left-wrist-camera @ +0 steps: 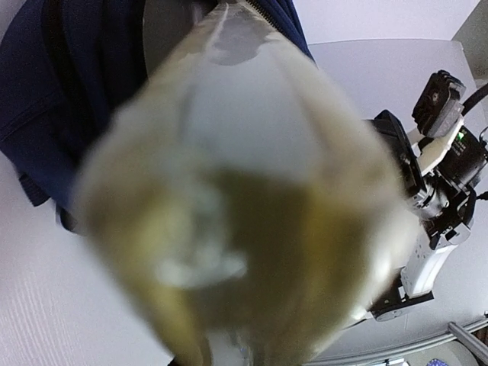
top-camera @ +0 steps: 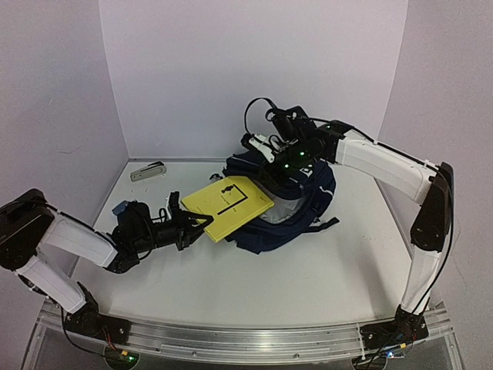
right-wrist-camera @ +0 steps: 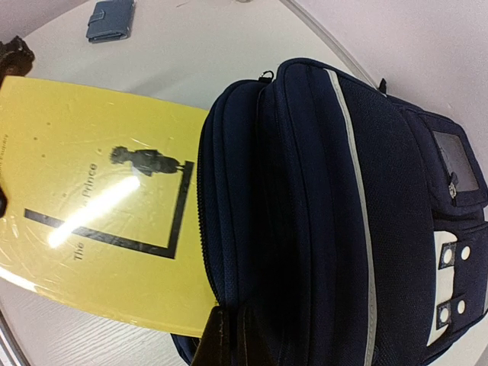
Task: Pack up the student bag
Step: Place the book in the student bag.
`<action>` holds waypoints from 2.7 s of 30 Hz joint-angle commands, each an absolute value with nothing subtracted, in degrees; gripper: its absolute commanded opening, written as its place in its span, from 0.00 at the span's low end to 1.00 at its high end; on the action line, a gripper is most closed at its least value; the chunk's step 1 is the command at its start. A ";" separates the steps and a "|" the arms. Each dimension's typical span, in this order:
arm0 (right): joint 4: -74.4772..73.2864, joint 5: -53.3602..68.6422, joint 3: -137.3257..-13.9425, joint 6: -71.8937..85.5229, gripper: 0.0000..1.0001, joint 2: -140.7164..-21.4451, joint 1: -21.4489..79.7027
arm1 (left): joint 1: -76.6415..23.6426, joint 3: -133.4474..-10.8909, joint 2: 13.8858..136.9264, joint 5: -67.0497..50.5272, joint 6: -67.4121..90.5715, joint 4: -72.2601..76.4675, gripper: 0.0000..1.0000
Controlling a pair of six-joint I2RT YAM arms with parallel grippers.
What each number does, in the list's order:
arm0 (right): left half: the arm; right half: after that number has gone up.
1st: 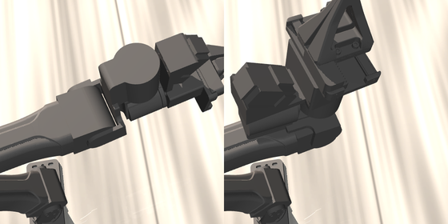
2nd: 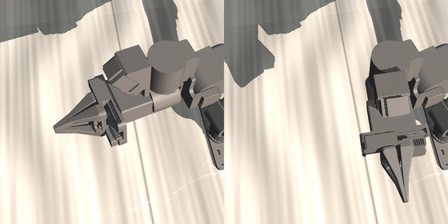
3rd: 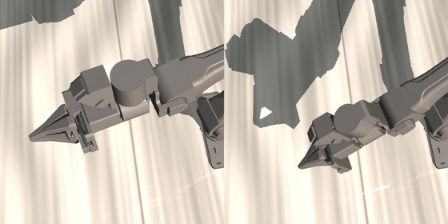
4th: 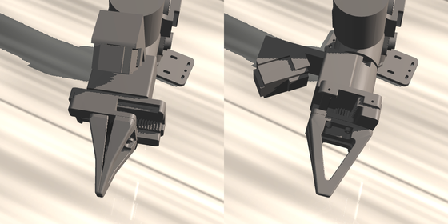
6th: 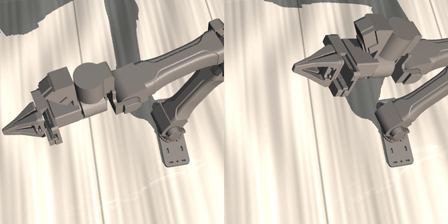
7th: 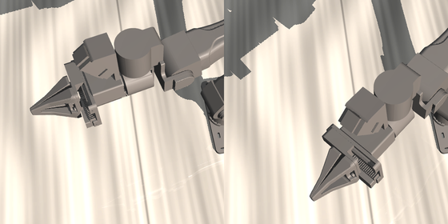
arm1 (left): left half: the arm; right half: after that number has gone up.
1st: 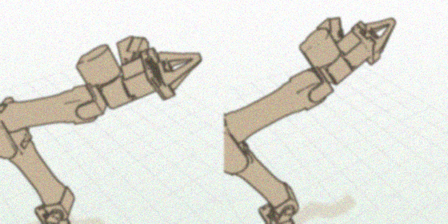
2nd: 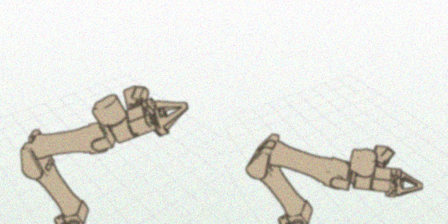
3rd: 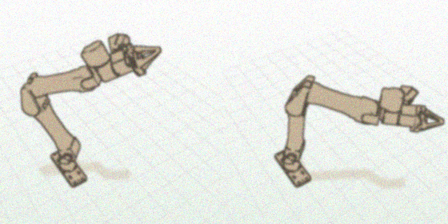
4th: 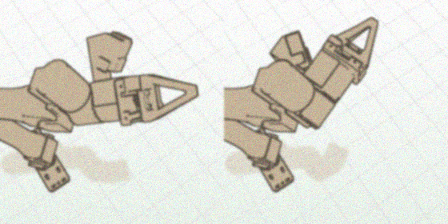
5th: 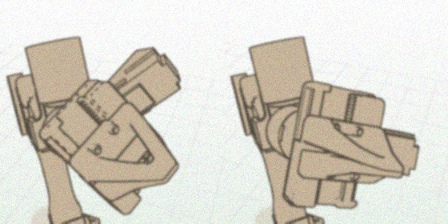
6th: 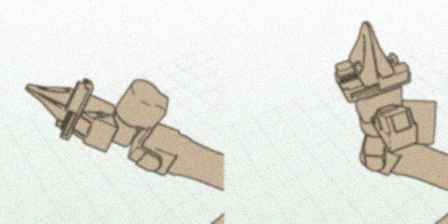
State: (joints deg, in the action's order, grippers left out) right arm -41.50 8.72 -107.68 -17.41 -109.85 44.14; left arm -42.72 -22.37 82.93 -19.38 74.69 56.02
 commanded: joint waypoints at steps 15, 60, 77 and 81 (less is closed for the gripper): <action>-37.46 20.75 -112.68 -10.75 0.00 -108.56 46.41 | -43.77 -45.82 112.89 -9.43 86.35 83.00 0.00; -37.24 26.52 -106.97 -7.25 0.00 -106.40 43.68 | -47.49 -57.50 103.19 -6.04 75.90 37.79 0.15; -37.24 26.71 -103.85 -7.24 0.00 -104.24 42.35 | -44.80 -68.58 113.65 -12.03 72.68 41.47 0.46; -37.13 26.02 -103.09 -7.31 0.00 -104.81 41.11 | -45.39 -60.76 106.34 -12.21 69.52 39.10 0.68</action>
State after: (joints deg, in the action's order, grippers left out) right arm -38.76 23.49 -103.32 -6.98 -108.25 41.65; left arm -44.50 -65.47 114.93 -10.78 73.70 37.55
